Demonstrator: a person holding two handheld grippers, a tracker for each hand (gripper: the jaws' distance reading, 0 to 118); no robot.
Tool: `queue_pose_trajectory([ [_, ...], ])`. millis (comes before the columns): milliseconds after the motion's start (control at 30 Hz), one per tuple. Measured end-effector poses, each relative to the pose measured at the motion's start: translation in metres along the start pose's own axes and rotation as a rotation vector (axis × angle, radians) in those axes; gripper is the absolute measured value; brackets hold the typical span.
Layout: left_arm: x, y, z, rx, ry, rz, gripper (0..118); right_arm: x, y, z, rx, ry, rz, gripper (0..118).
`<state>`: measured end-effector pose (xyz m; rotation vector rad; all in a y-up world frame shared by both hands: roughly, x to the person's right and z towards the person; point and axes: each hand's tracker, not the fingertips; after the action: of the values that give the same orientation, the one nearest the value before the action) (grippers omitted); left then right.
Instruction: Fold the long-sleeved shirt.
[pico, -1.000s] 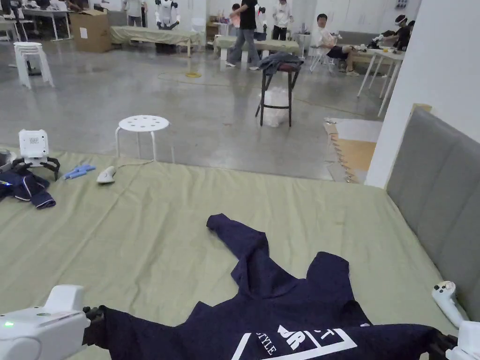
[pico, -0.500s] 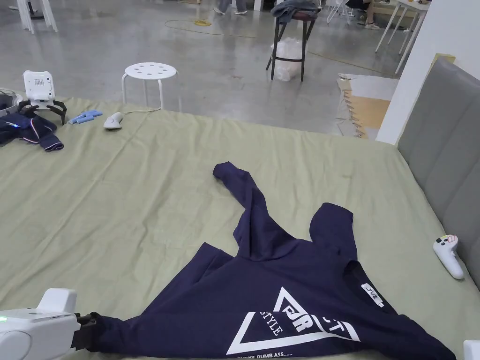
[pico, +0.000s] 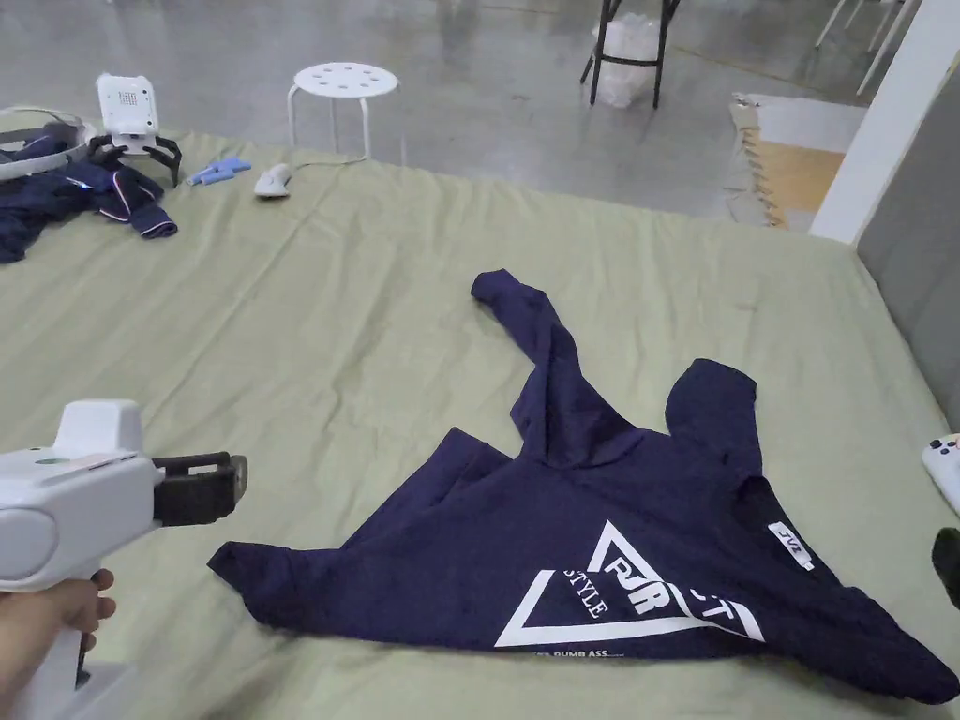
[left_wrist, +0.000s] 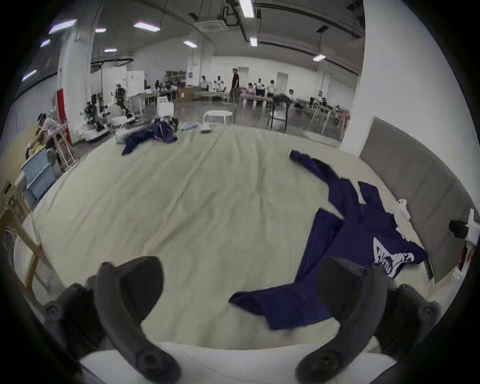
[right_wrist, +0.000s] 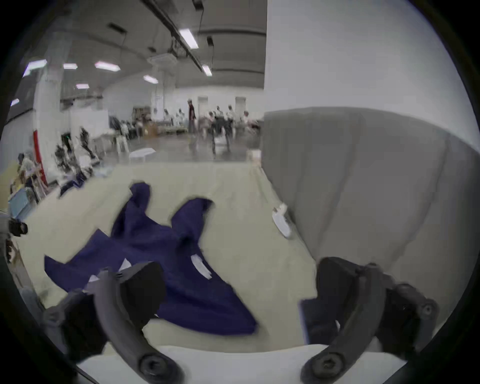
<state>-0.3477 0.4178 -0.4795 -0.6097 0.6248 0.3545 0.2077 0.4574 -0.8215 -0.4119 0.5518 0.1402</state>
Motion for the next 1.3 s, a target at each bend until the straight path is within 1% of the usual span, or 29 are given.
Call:
queue_pose_trajectory([
  [33, 0.005, 0.001, 0.002, 0.021, -0.02, -0.01, 34, -0.012, 0.002, -0.003, 0.036, 0.023, 0.022, 14],
  [67, 0.009, 0.002, 0.0, 0.019, -0.017, -0.024, 7, -0.027, 0.003, -0.009, 0.05, 0.017, 0.059, 0],
  [100, 0.013, 0.002, -0.005, -0.001, 0.008, -0.04, 6, -0.048, 0.004, -0.008, 0.051, -0.015, 0.086, 0],
  [133, 0.011, 0.002, -0.009, 0.0, 0.006, -0.029, 5, -0.06, 0.003, -0.012, 0.045, -0.004, 0.077, 0],
  [167, 0.007, 0.004, -0.012, -0.035, -0.03, -0.004, 5, -0.067, 0.003, -0.016, 0.02, 0.081, 0.064, 0],
  [200, 0.004, 0.005, -0.015, -0.07, -0.082, 0.044, 4, -0.077, 0.001, -0.019, 0.012, 0.117, 0.051, 0],
  [233, 0.002, 0.006, -0.021, -0.12, -0.08, 0.079, 4, -0.077, -0.007, -0.035, 0.021, 0.102, 0.061, 0],
  [267, 0.003, 0.003, -0.027, -0.168, -0.081, 0.105, 5, -0.088, -0.011, -0.04, 0.009, 0.111, 0.107, 0],
  [300, 0.001, 0.001, -0.033, -0.202, -0.076, 0.121, 14, -0.092, -0.013, -0.042, 0.002, 0.116, 0.107, 0],
  [367, -0.004, -0.004, -0.052, -0.309, -0.023, 0.151, 89, -0.102, -0.02, -0.051, -0.029, 0.165, 0.093, 0],
  [400, -0.006, -0.01, -0.06, -0.35, -0.019, 0.17, 110, -0.106, -0.023, -0.053, -0.023, 0.162, 0.095, 0],
  [433, -0.012, -0.013, -0.061, -0.344, -0.01, 0.195, 105, -0.11, -0.027, -0.055, -0.028, 0.167, 0.098, 0],
  [467, -0.016, -0.015, -0.067, -0.362, -0.018, 0.271, 100, -0.113, -0.03, -0.058, -0.045, 0.179, 0.108, 0],
  [567, -0.038, -0.027, -0.101, -0.453, -0.034, 0.414, 100, -0.121, -0.037, -0.065, -0.071, 0.196, 0.115, 0],
  [633, -0.042, -0.03, -0.114, -0.464, -0.049, 0.419, 96, -0.126, -0.041, -0.068, -0.078, 0.19, 0.121, 0],
  [667, -0.016, -0.025, -0.088, -0.469, -0.043, 0.428, 88, -0.126, -0.043, -0.07, -0.088, 0.198, 0.122, 0],
  [700, -0.011, -0.025, -0.086, -0.469, -0.043, 0.43, 81, -0.127, -0.045, -0.072, -0.093, 0.199, 0.119, 0],
  [733, -0.007, -0.026, -0.086, -0.48, -0.047, 0.427, 78, -0.127, -0.047, -0.074, -0.096, 0.197, 0.117, 0],
  [833, -0.017, -0.035, -0.118, -0.524, -0.043, 0.409, 77, -0.132, -0.049, -0.077, -0.108, 0.199, 0.116, 0],
  [867, -0.018, -0.038, -0.124, -0.53, -0.029, 0.412, 72, -0.132, -0.05, -0.079, -0.113, 0.2, 0.117, 0],
  [900, -0.02, -0.04, -0.128, -0.529, -0.024, 0.421, 57, -0.133, -0.049, -0.077, -0.114, 0.2, 0.115, 0],
  [933, -0.011, -0.043, -0.111, -0.521, -0.03, 0.432, 21, -0.133, -0.05, -0.079, -0.117, 0.202, 0.114, 0],
  [967, -0.008, -0.046, -0.104, -0.489, -0.043, 0.465, 7, -0.133, -0.05, -0.081, -0.121, 0.205, 0.118, 0],
  [1033, -0.001, -0.053, -0.102, -0.491, -0.065, 0.451, 7, -0.133, -0.051, -0.085, -0.124, 0.203, 0.126, 0],
  [1067, -0.011, -0.05, -0.118, -0.492, -0.047, 0.379, 7, -0.132, -0.05, -0.089, -0.128, 0.206, 0.126, 0],
  [1200, -0.017, -0.051, -0.123, -0.484, -0.067, 0.39, 7, -0.132, -0.037, -0.109, -0.139, 0.226, 0.125, 0],
  [1233, -0.017, -0.051, -0.124, -0.48, -0.069, 0.374, 7, -0.132, -0.031, -0.119, -0.145, 0.232, 0.128, 6],
  [1267, -0.018, -0.052, -0.124, -0.478, -0.073, 0.372, 7, -0.134, -0.024, -0.134, -0.17, 0.255, 0.135, 28],
  [1300, -0.018, -0.052, -0.125, -0.477, -0.075, 0.37, 7, -0.137, -0.016, -0.146, -0.201, 0.265, 0.142, 67],
])
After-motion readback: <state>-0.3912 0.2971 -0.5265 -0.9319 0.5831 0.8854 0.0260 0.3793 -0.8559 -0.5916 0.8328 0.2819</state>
